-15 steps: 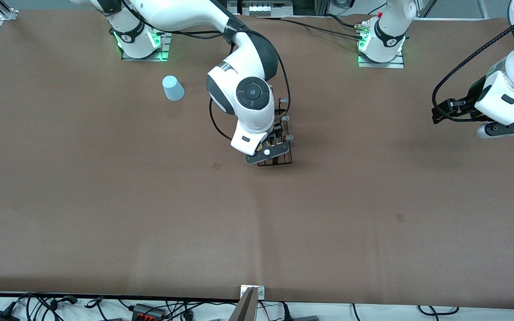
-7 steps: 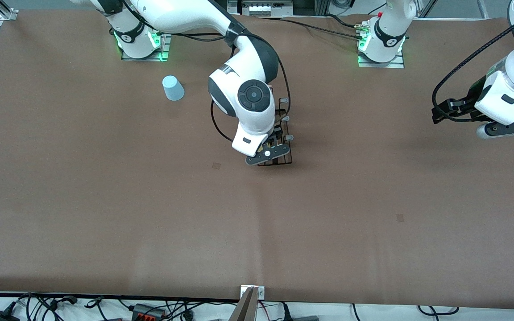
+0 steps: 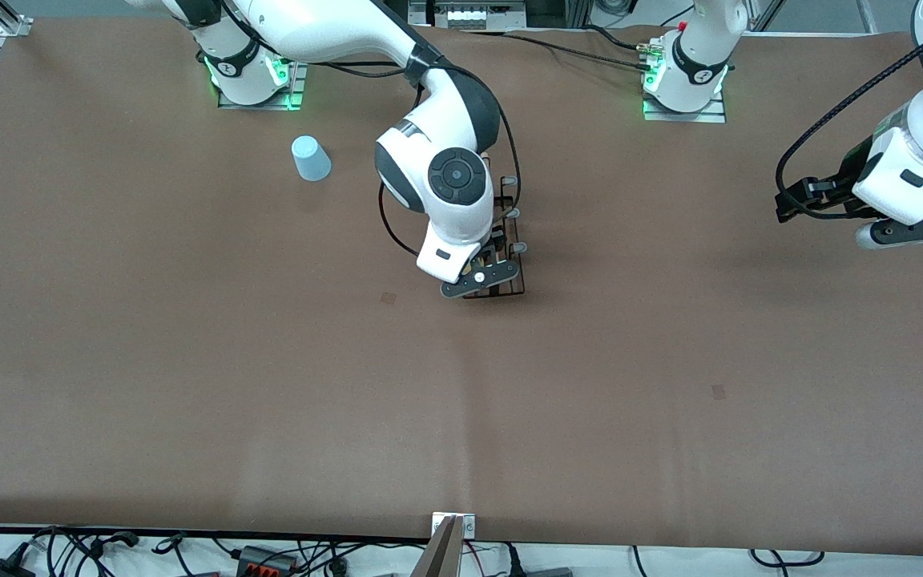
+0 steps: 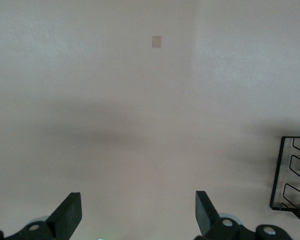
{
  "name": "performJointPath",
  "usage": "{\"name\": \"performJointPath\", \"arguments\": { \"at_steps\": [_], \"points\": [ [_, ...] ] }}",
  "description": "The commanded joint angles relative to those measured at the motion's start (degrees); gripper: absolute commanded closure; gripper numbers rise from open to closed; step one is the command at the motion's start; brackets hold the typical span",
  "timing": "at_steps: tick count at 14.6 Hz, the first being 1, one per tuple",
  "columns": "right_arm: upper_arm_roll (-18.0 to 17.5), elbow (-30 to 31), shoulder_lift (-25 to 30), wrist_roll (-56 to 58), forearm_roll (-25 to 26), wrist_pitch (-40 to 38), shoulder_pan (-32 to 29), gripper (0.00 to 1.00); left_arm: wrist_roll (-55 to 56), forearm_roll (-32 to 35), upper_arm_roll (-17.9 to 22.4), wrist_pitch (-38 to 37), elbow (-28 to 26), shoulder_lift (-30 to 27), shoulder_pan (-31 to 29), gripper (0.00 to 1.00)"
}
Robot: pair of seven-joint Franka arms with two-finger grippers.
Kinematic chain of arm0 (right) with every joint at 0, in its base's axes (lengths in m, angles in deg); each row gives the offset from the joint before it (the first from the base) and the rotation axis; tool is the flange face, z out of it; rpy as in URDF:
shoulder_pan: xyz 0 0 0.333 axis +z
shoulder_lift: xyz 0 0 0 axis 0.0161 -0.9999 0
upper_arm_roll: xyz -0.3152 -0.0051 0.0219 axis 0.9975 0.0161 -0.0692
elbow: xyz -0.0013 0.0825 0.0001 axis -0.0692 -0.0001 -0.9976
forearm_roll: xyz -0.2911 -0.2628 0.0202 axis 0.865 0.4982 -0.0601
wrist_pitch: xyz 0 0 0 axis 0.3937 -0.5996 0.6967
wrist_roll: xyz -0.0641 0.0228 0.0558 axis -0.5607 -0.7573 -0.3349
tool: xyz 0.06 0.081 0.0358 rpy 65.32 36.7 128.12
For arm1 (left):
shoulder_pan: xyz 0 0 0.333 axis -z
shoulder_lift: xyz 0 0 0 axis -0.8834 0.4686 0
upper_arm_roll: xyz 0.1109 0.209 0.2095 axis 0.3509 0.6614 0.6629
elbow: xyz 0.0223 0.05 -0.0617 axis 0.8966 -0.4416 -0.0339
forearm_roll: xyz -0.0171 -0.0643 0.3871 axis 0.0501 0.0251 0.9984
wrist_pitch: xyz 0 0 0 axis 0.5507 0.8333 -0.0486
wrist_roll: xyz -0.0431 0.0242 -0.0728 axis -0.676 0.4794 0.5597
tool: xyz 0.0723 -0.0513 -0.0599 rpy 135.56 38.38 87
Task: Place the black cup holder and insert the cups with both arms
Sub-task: 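Slide the yellow cup onto a holder peg and open the right gripper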
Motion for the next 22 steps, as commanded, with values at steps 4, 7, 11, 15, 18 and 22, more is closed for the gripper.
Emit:
{"name": "performJointPath", "arguments": {
  "at_steps": [4,7,11,15,18,22],
  "points": [
    [0.42,0.85,-0.09,-0.21,0.24,1.05,0.56,0.82,-1.43,-0.15,-0.01,0.31,-0.71,-0.89,-0.58,0.0],
    [0.34,0.85,-0.61,-0.47,0.06,2.89,0.65,0.82,-1.51,-0.15,-0.01,0.23,-0.71,-0.89,-0.76,0.0],
    [0.34,0.85,-1.05,-0.3,0.06,3.69,0.92,0.65,-1.52,-0.15,-0.01,0.32,-0.71,-0.89,-0.76,0.0],
    [0.34,0.5,-0.18,-1.09,-0.11,2.9,0.65,0.0,-1.52,-0.15,-0.01,0.32,-0.71,-0.89,-0.76,0.0],
    [0.95,0.24,0.96,-1.88,0.06,2.19,0.39,0.0,-1.52,-0.15,-0.01,0.32,-0.71,-0.89,-0.76,0.0],
    [2.96,0.32,5.7,-2.85,0.41,1.41,-1.01,0.0,-1.52,-0.15,-0.01,0.23,-0.8,-0.89,-0.76,0.0]
  ]
}}
